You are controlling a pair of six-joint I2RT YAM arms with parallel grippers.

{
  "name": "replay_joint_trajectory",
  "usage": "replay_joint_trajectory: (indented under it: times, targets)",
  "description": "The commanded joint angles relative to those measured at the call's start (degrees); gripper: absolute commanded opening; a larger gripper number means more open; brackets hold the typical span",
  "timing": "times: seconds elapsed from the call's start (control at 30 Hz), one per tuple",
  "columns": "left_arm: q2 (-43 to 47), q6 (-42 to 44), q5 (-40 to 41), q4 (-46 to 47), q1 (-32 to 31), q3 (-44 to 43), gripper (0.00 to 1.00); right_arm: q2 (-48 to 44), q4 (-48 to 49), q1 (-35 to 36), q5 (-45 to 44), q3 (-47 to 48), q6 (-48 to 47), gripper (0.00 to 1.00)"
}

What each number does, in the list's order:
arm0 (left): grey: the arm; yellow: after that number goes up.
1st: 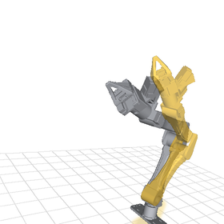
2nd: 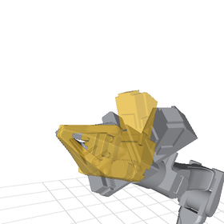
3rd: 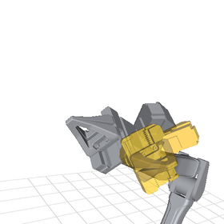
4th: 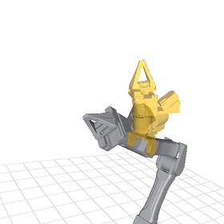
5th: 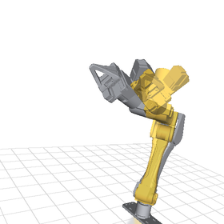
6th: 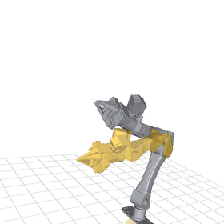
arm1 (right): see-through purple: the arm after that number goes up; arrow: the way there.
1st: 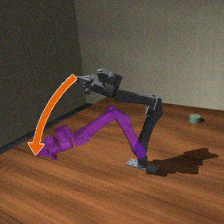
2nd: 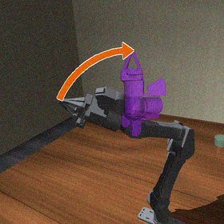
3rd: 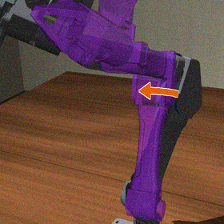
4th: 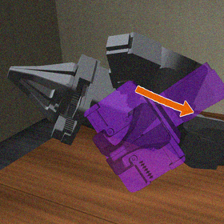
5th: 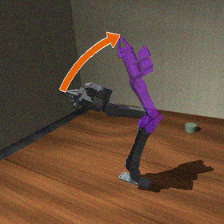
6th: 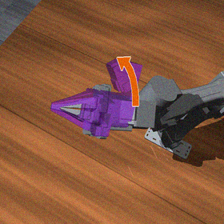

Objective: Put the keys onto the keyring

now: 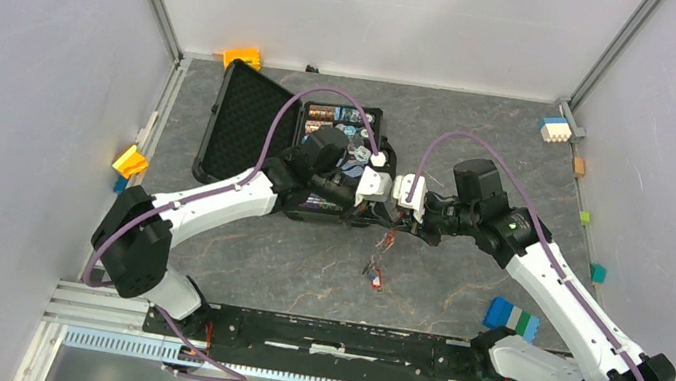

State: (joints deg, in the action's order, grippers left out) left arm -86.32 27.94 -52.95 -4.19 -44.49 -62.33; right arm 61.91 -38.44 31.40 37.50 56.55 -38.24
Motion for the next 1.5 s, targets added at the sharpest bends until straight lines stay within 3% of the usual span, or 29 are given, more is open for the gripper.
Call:
replay_joint_trajectory:
  times: [0.0,0.1,0.2,0.3,0.37,0.5,0.8,1.03,1.17,1.47]
  targets:
    - [0.7,-0.9,-1.2,1.5,-0.4,-0.3,0.02,-0.6,3.0,0.2,1.6,0.3,0.3,0.00]
    - [1.6,-2.8,-1.3,3.1,-0.3,0.8,0.02,-0.8,3.4,0.2,1.9,-0.1,0.4,0.06]
    - [3.1,-8.0,-2.9,9.8,0.0,3.8,0.02,-1.5,3.8,-0.2,3.3,-1.1,-0.4,0.23]
    - [4.1,-16.6,-5.6,20.7,0.9,7.4,0.02,-3.1,5.0,-0.9,6.3,-3.1,-1.3,0.43]
    - [4.8,-23.3,-7.0,29.8,1.6,10.4,0.02,-4.5,6.2,-1.7,8.7,-4.5,-1.4,0.46]
    - [5.3,-35.7,-7.6,48.0,2.9,15.9,0.02,-6.8,6.1,-4.3,13.7,-5.3,-2.9,0.44]
    - [4.4,-45.8,-5.8,66.5,3.3,22.0,0.02,-9.9,8.2,-8.3,21.2,-7.0,-2.6,0.33]
    - [1.1,-53.7,-5.2,79.2,3.3,23.8,0.02,-8.4,9.6,-8.3,24.7,-6.5,-1.9,0.30]
    - [-0.9,-57.5,-5.6,84.4,3.2,23.6,0.02,-8.1,9.7,-8.4,26.1,-6.6,-2.1,0.29]
    - [-1.1,-56.9,-9.2,84.8,3.0,23.6,0.02,-8.7,9.6,-8.4,25.3,-6.6,-1.7,0.29]
